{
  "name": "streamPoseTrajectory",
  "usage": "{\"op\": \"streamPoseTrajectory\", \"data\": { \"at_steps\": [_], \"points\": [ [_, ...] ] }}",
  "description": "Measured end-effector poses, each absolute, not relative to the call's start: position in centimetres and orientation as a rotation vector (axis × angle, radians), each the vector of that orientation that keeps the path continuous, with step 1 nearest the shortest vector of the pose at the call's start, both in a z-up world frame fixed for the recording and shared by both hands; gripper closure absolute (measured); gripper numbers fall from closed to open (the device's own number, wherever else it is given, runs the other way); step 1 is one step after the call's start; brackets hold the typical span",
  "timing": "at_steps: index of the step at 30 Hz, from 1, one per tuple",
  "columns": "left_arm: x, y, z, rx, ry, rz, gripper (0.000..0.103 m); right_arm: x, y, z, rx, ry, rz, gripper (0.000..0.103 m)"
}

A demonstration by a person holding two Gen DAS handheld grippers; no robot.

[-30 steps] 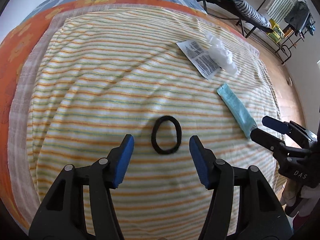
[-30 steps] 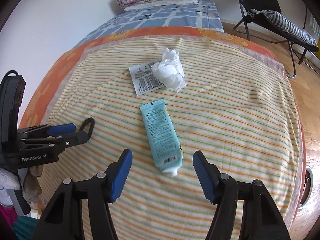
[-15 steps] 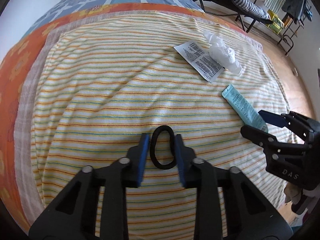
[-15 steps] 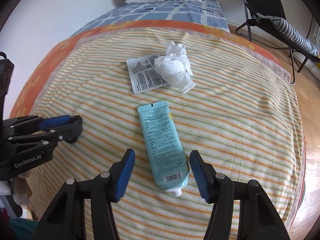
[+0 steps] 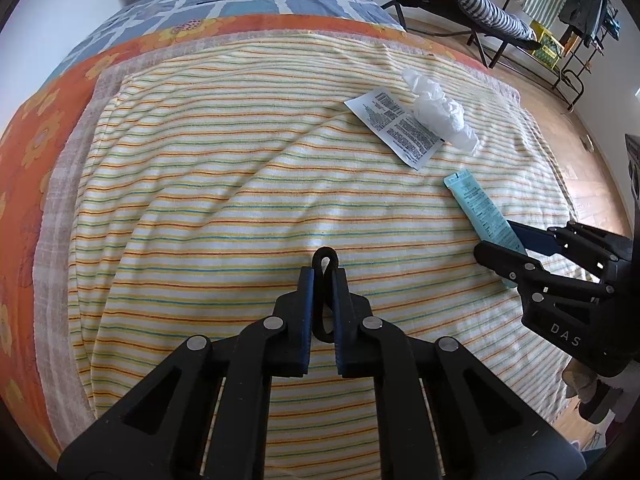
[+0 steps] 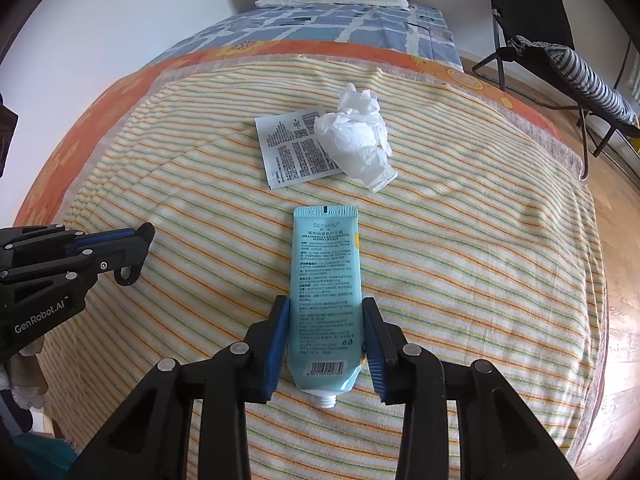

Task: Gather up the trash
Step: 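Grasp the black hair tie with the left tool while the right tool grasps the teal tube, then carry the hair tie and teal tube down over the blue basket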

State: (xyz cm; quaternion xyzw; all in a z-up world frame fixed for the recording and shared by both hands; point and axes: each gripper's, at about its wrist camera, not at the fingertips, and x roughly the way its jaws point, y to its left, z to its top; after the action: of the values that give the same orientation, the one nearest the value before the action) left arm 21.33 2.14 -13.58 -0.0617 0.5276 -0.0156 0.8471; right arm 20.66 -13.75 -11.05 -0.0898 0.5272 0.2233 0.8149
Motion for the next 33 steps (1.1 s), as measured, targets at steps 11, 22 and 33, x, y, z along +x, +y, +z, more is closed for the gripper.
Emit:
{"op": "streamPoseTrajectory", "data": {
  "at_steps": [11,22,33],
  "points": [
    [20.0,2.8,-11.6,-0.155,1.079,-0.045,0.097,19.0,-14.0,-8.0,-0.142,1.058,0.496,0.067],
    [16.7,3.1,-8.5,-0.151,1.026,-0.056,0.097,15.6,-14.8,-5.1,-0.139,1.009,0.519,0.067],
    [11.8,1.1,-6.6,-0.075,0.998,-0.101,0.097,10.5,-15.0,-2.8,-0.152,0.972,0.559,0.067]
  ]
}}
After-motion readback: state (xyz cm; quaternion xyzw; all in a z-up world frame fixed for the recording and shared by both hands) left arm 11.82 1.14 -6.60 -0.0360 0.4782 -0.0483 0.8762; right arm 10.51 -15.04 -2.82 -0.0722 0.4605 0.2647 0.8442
